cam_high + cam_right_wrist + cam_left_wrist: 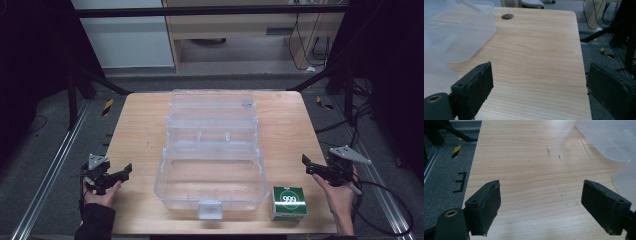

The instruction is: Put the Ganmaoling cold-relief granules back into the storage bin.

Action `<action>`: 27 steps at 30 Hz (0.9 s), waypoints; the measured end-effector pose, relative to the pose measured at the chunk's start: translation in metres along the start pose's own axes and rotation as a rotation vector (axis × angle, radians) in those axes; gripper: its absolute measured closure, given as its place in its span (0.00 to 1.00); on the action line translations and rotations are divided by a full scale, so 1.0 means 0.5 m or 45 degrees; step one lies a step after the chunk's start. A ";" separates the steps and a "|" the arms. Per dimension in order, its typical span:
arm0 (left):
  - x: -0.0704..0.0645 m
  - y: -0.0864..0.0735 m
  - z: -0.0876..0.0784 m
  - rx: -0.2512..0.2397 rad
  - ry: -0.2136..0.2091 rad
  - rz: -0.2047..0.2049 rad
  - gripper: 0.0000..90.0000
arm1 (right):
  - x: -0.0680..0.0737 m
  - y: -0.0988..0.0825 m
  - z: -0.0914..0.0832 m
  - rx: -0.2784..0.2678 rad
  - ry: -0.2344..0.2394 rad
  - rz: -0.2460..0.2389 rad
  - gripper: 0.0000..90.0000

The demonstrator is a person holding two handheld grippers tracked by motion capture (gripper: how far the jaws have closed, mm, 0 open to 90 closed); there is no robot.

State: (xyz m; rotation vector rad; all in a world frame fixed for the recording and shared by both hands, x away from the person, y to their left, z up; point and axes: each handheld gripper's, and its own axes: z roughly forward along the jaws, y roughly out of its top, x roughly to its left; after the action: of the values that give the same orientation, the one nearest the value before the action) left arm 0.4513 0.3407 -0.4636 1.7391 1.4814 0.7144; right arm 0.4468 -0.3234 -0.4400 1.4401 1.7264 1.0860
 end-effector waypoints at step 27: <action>-0.017 -0.006 0.009 0.058 -0.025 0.049 0.19 | 0.094 0.130 -0.078 0.154 0.365 -0.428 0.06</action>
State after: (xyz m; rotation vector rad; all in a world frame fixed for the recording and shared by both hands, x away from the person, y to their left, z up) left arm 0.4518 0.3318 -0.4682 1.8087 1.4646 0.6861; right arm 0.4329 -0.2808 -0.3628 1.0446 2.1761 1.0541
